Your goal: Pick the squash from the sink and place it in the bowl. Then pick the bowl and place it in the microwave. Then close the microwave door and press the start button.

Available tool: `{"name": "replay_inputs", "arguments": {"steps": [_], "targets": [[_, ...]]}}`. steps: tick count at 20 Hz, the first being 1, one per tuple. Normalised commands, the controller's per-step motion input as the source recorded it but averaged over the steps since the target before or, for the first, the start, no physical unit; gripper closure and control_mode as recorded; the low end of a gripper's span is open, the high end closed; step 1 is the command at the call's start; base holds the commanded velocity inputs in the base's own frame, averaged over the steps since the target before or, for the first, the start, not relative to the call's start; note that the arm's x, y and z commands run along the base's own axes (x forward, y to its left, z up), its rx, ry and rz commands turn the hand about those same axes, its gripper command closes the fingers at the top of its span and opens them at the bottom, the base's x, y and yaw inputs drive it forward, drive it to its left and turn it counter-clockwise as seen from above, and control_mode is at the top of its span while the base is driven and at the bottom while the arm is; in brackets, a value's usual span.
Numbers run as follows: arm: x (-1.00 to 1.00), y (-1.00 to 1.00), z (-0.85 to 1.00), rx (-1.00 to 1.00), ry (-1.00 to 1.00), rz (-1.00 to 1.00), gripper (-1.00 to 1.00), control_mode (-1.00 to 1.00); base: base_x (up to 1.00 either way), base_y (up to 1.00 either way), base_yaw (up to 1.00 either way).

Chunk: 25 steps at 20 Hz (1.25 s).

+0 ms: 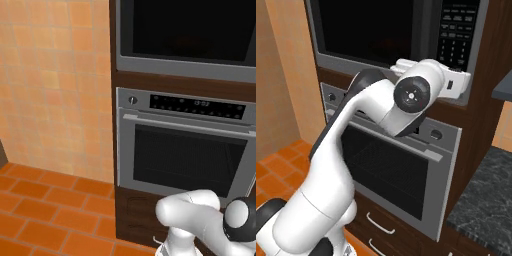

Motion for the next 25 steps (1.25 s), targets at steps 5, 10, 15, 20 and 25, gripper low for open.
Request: {"name": "replay_inputs", "arguments": {"steps": [5,10,15,20,25], "targets": [[0.37,-0.12,0.0,0.0,0.0,0.0,1.0,-1.0,0.0,0.0,0.0],[0.36,-0.32,-0.02,0.0,0.0,0.03,1.0,-1.0,0.0,0.0,0.0],[0.55,-0.3,-0.23,0.0,0.0,0.04,1.0,-1.0,0.0,0.0,0.0],[-0.38,0.36,-0.03,0.01,-0.12,0.01,1.0,-1.0,0.0,0.0,0.0],[-0.64,0.71,0.07,0.0,-0.13,0.0,1.0,-1.0,0.0,0.0,0.0]]}}
